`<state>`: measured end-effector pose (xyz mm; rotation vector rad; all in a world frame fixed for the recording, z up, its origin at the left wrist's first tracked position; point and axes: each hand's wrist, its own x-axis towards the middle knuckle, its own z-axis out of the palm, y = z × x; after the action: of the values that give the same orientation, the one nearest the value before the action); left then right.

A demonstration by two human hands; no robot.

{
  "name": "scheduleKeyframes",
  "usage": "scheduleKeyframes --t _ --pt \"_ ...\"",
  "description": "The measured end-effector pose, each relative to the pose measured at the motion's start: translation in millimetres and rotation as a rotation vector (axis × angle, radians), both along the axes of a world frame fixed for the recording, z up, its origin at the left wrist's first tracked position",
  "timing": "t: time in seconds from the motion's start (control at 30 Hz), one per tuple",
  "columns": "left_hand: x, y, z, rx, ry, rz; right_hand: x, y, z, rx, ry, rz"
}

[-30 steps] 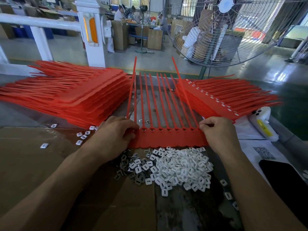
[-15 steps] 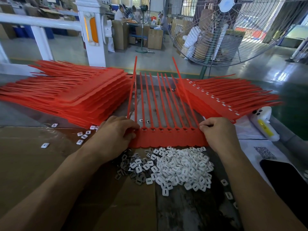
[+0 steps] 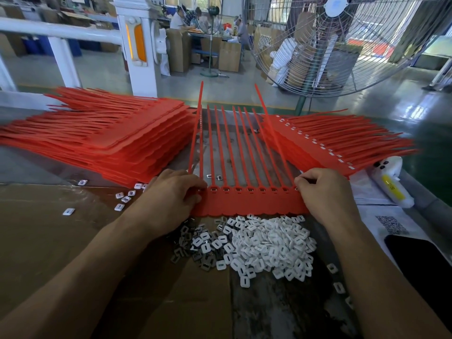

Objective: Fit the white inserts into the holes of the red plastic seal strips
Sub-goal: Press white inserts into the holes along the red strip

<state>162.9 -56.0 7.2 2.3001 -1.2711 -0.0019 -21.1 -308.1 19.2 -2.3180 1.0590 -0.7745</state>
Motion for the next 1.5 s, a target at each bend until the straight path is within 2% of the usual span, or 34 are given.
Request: scheduleKeyframes --t 0.27,0.53,0.8,0.97,1.23,1.5 --pt "0 -1 -2 -0.019 -0.016 0.001 -8 2 6 0.011 0.12 -0.017" --pt "1 -1 -2 -0.017 -0.016 -0.001 -8 2 6 0.051 0.145 0.009" --pt "0 -2 -2 -0.015 -0.02 0.0 -6 7 11 0.011 0.021 0.015" --pt "1 -1 -2 -0.012 -0.02 -0.001 -2 25 16 0.05 -0.057 0.244" --pt "1 -1 -2 -0.004 -0.018 -0.004 -4 41 23 0.154 0.213 0.701" --pt "-1 0 -1 -0.01 -0.029 -0.01 -6 43 23 0.196 0.345 0.801"
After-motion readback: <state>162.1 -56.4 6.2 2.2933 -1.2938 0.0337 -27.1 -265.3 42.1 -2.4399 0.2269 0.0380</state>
